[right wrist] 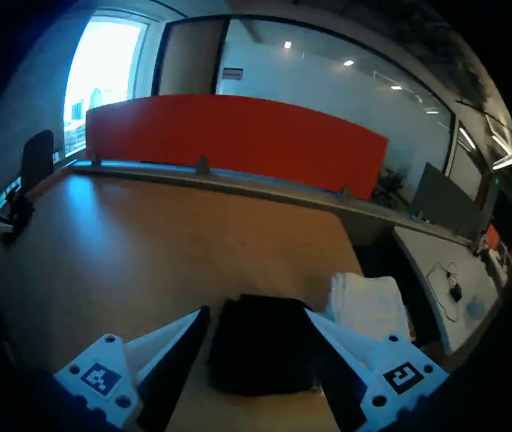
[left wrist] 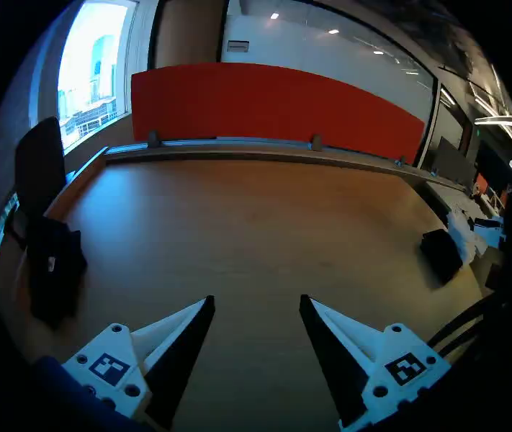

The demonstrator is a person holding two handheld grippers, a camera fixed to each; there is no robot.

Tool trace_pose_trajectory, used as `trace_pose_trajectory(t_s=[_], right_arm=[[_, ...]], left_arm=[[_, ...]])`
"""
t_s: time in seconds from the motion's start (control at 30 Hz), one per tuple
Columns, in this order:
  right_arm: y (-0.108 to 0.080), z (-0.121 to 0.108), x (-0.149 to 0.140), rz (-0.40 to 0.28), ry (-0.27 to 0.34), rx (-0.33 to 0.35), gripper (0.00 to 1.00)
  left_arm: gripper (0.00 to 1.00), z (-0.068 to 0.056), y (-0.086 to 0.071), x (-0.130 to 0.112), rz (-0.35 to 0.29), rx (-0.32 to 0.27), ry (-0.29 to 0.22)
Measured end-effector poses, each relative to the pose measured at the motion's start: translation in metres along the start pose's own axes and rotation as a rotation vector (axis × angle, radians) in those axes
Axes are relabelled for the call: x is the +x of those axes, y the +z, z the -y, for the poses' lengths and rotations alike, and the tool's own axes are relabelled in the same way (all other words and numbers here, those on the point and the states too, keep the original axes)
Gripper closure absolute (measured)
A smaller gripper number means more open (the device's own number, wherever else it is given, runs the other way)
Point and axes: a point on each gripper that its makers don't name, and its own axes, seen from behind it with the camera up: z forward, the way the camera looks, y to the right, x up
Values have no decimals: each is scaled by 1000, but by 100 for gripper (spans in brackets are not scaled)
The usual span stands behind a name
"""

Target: Fold towel

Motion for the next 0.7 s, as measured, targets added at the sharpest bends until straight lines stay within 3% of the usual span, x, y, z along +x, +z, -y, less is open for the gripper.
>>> trace_pose_trajectory(t_s=[0.2,0.7], right_arm=[[0,7,20,-65,37,-12,9],[-8,40,93,-278,69,-47,9]], left_arm=[[13,6,0,13,-46,18,0],[13,28,-14,89,-303,92,12]])
